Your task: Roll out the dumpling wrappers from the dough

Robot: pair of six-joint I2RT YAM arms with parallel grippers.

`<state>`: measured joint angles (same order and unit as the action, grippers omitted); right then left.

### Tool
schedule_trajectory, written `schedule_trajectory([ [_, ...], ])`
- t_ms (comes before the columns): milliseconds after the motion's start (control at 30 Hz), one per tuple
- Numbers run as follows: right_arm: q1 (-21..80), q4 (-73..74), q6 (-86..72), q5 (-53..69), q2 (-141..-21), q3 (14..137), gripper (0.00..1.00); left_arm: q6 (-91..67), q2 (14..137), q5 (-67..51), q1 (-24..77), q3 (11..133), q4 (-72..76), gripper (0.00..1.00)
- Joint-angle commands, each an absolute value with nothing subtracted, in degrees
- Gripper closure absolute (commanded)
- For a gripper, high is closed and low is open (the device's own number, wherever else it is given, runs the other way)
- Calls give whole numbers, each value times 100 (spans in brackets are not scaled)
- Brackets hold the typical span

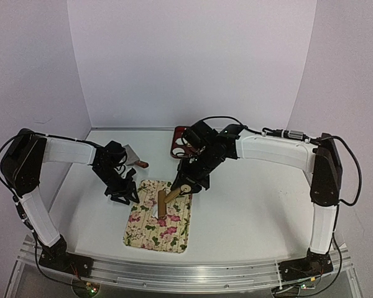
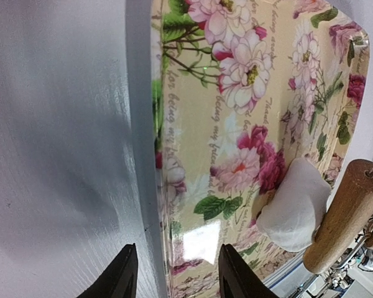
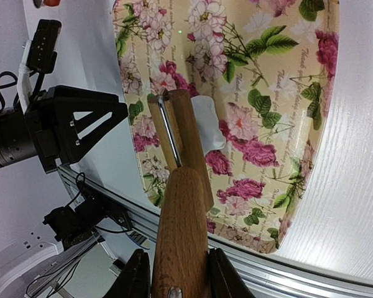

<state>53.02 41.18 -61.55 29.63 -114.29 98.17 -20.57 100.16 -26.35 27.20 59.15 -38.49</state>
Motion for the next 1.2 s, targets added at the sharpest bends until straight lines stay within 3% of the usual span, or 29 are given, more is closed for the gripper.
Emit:
schedule_trajectory([
  [0, 5384, 3997, -6040, 2942, -11539, 10140, 100, -2032, 9831, -2688, 2715, 5797, -3653, 61],
  [333, 5455, 4008, -6169, 2793, -11585, 9897, 100, -1979, 9956, -2864, 2716, 5750, -3562, 62],
  [667, 5485, 4172, -6295, 2612, -11651, 9772, 100, -1944, 10087, -2802, 2716, 5798, -3539, 76],
  [1167, 5510, 4981, -6254, 2331, -11975, 9819, 100, -1845, 10284, -2756, 2716, 5830, -3569, 79],
])
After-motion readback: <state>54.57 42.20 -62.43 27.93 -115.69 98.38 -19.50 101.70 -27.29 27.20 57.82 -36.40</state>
